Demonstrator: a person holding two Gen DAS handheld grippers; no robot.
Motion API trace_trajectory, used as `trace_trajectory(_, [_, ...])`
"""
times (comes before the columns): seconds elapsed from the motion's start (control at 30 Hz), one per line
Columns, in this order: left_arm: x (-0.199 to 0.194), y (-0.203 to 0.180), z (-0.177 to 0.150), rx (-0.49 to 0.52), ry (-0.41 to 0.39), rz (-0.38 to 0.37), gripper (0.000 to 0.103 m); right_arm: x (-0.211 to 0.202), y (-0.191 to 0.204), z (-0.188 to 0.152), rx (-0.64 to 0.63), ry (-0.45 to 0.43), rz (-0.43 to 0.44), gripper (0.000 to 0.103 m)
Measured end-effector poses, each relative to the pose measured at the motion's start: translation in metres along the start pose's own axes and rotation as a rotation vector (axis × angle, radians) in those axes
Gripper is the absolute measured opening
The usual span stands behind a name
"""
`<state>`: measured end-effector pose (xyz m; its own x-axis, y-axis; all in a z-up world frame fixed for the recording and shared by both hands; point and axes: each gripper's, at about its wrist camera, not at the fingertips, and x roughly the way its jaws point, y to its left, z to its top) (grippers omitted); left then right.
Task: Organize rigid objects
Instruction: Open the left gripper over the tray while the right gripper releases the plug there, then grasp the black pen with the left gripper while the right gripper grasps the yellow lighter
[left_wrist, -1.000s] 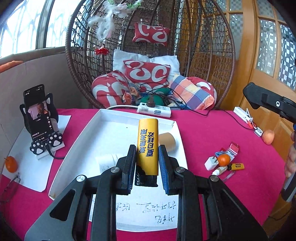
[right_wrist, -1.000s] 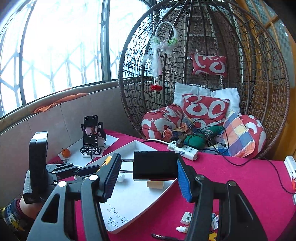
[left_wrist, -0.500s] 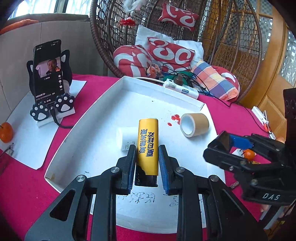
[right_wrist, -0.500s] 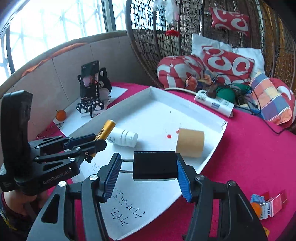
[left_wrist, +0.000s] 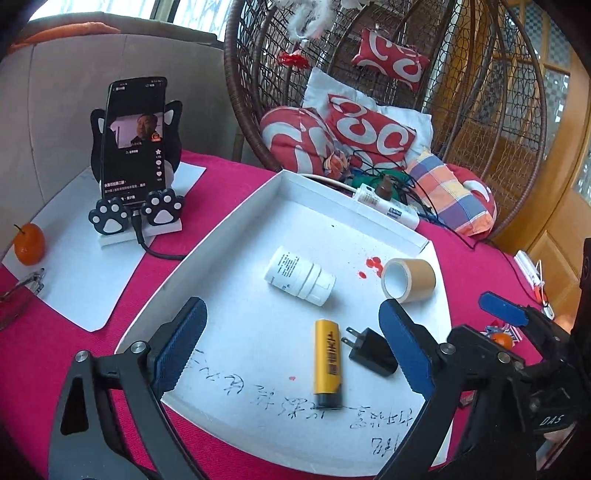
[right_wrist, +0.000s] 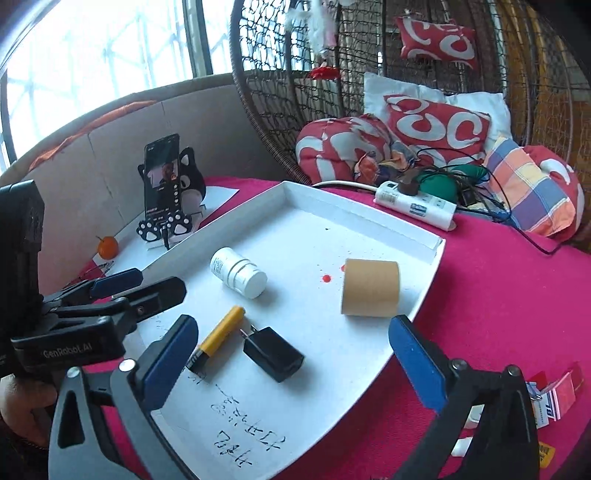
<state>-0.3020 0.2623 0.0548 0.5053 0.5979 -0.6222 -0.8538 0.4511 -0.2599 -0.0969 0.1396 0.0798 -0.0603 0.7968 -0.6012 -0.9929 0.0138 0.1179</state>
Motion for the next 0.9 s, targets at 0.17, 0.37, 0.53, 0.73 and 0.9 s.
trace_trajectory(0.17, [-0.012, -0.011, 0.002, 0.034, -0.047, 0.012, 0.103, -0.031, -0.016, 0.001, 0.052, -0.072, -0.034, 0.103])
trace_trajectory(0.37, [-0.024, -0.027, 0.007, 0.063, -0.088, -0.030, 0.103, -0.075, -0.052, -0.003, 0.164, -0.169, -0.067, 0.103])
trace_trajectory(0.53, [-0.031, -0.046, 0.005, 0.111, -0.098, -0.072, 0.103, -0.113, -0.094, -0.012, 0.271, -0.249, -0.144, 0.103])
trace_trajectory(0.73, [-0.026, -0.089, -0.007, 0.209, -0.040, -0.182, 0.103, -0.149, -0.145, -0.037, 0.390, -0.311, -0.246, 0.103])
trace_trajectory(0.9, [-0.010, -0.151, -0.037, 0.321, 0.137, -0.413, 0.103, -0.160, -0.175, -0.066, 0.474, -0.306, -0.298, 0.103])
